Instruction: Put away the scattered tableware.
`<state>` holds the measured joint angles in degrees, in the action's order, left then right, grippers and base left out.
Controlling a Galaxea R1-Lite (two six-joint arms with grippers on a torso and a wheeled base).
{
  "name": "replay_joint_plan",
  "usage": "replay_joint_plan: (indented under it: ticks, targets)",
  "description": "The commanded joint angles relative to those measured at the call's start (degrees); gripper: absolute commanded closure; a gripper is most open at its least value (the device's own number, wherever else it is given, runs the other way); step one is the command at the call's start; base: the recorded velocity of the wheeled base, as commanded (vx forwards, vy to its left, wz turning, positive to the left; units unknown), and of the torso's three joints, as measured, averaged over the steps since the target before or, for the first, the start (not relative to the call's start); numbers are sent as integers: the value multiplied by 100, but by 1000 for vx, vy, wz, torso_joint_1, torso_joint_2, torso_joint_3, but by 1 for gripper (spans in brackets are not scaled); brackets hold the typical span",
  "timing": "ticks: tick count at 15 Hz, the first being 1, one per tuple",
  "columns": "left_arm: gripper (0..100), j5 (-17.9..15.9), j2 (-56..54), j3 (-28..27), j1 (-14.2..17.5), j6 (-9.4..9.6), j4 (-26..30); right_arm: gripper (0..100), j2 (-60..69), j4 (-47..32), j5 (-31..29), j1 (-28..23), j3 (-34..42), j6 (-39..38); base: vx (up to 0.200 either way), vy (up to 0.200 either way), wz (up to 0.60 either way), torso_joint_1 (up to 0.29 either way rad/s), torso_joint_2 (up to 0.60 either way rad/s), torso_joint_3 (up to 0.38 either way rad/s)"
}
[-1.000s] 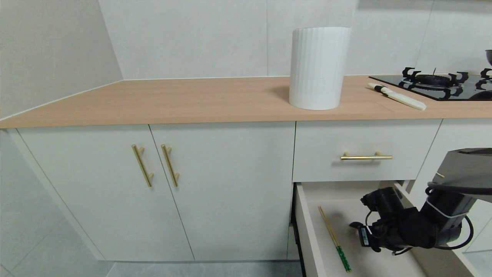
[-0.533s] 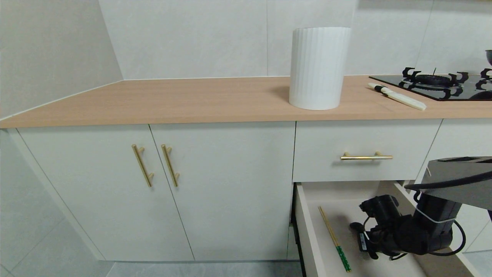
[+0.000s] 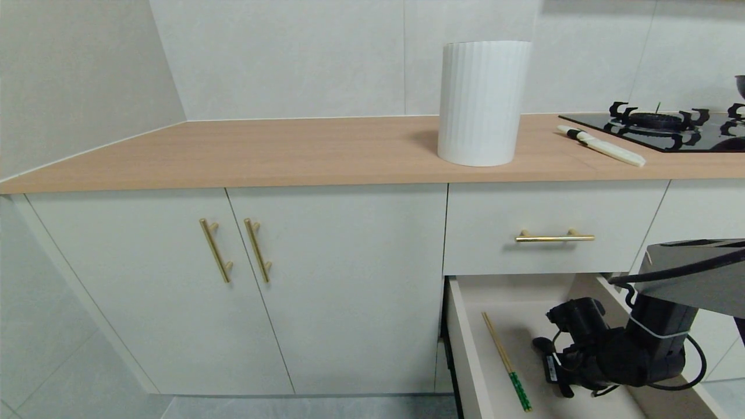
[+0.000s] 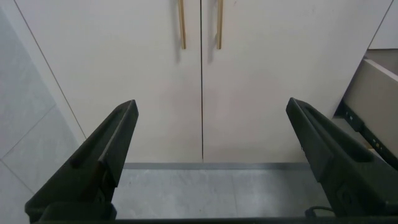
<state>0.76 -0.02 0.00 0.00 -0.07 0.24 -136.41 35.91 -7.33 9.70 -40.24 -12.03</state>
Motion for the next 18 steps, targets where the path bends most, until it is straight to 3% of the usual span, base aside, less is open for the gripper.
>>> replay_joint_plan:
  ticks: [1,7,12,18]
  targets:
    - [0,4,2,0,0,-1,2,0,9,3,-6,-4,-1,-1,0,0,0,0,0,0]
    - [0,4,2,0,0,-1,2,0,141,3,-50,14,34,8,0,0,0,0,0,0]
    - [0,4,2,0,0,-1,2,0,2110,-102,21,146,570,34,0,0,0,0,0,0]
    - [0,-5,2,0,0,-10,2,0,4096,-1667,21,691,596,166,0,0,0,0,0,0]
